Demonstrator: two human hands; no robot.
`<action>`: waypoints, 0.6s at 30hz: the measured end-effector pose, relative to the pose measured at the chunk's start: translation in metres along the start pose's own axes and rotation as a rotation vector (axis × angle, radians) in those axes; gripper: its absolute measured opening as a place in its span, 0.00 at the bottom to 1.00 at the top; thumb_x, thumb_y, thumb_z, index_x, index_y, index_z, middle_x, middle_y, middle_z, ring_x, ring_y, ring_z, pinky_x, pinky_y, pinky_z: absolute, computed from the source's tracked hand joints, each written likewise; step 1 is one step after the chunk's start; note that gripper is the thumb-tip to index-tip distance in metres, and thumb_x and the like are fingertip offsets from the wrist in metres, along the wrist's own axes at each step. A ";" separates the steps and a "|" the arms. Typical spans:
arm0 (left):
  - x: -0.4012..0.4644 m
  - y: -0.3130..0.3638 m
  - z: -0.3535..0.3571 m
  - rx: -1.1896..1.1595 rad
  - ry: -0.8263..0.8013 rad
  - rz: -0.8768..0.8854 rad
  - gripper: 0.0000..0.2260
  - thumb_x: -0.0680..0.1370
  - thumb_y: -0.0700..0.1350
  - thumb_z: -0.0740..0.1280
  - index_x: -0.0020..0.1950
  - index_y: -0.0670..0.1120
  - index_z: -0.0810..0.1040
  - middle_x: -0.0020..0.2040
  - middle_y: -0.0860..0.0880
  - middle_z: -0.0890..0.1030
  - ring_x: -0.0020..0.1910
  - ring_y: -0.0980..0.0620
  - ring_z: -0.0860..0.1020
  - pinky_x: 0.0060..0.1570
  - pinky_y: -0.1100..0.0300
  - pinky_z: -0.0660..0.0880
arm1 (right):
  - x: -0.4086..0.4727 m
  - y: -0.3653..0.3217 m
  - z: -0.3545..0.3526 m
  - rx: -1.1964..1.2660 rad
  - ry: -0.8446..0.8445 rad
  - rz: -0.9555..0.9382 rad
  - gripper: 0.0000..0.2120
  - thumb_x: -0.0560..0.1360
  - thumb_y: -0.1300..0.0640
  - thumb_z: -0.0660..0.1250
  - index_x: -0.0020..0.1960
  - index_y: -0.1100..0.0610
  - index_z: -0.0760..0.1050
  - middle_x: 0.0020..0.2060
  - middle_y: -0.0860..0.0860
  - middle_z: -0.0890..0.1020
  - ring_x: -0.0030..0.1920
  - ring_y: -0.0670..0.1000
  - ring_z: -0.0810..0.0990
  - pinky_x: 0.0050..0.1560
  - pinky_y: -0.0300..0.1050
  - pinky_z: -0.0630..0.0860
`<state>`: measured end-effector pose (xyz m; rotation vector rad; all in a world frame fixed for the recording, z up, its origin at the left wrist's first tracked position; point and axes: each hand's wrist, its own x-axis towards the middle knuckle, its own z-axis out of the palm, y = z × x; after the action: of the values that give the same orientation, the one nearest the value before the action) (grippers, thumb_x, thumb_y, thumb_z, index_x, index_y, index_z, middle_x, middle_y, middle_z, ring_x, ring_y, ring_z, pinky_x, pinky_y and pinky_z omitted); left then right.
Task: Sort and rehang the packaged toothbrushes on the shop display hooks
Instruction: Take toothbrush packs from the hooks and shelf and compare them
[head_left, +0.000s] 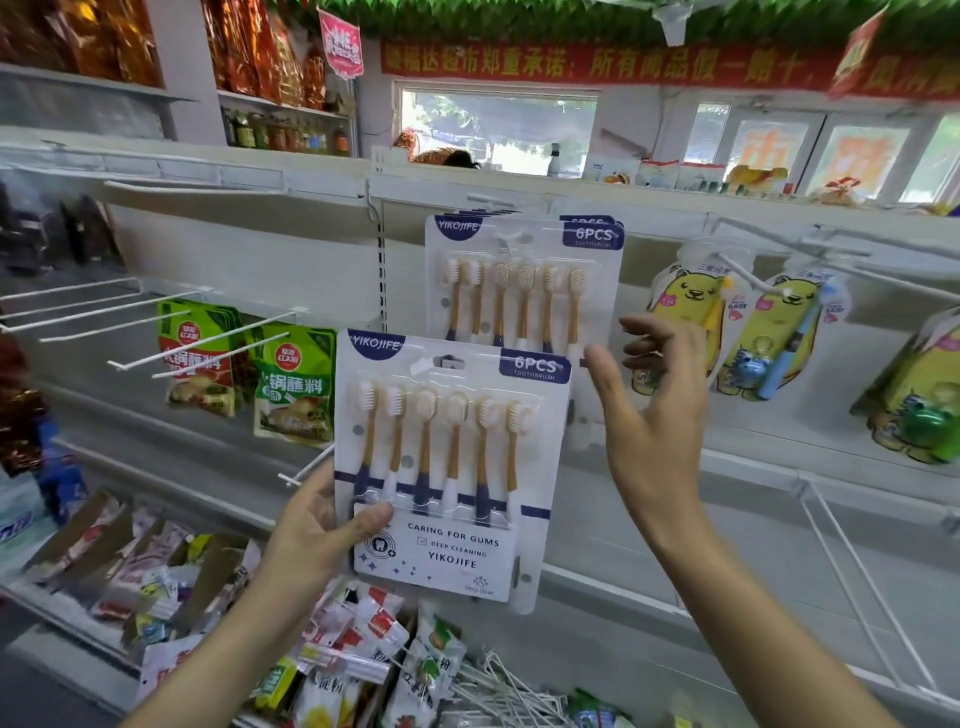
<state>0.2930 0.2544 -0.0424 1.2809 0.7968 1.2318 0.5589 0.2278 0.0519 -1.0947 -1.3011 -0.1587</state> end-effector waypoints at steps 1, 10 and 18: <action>0.002 0.000 0.002 -0.008 -0.006 0.001 0.33 0.59 0.54 0.83 0.61 0.47 0.77 0.53 0.45 0.86 0.52 0.46 0.85 0.42 0.58 0.82 | -0.005 -0.005 -0.002 0.056 -0.059 0.001 0.13 0.79 0.50 0.69 0.60 0.55 0.75 0.53 0.48 0.77 0.52 0.48 0.78 0.54 0.46 0.77; 0.006 -0.004 0.015 0.002 -0.010 0.021 0.28 0.68 0.44 0.80 0.66 0.48 0.73 0.56 0.49 0.85 0.55 0.49 0.84 0.50 0.57 0.82 | -0.027 -0.013 0.001 0.325 -0.449 0.332 0.20 0.73 0.64 0.76 0.61 0.53 0.77 0.51 0.50 0.86 0.52 0.53 0.85 0.53 0.60 0.82; 0.011 0.002 0.003 0.081 -0.005 0.088 0.21 0.69 0.39 0.75 0.61 0.44 0.77 0.54 0.46 0.86 0.54 0.48 0.84 0.51 0.62 0.80 | 0.000 -0.025 0.000 0.394 -0.332 0.263 0.19 0.73 0.66 0.75 0.62 0.58 0.77 0.53 0.52 0.86 0.53 0.52 0.85 0.53 0.54 0.83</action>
<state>0.2984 0.2641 -0.0381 1.3968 0.8015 1.2767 0.5430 0.2151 0.0660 -0.9624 -1.3897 0.4764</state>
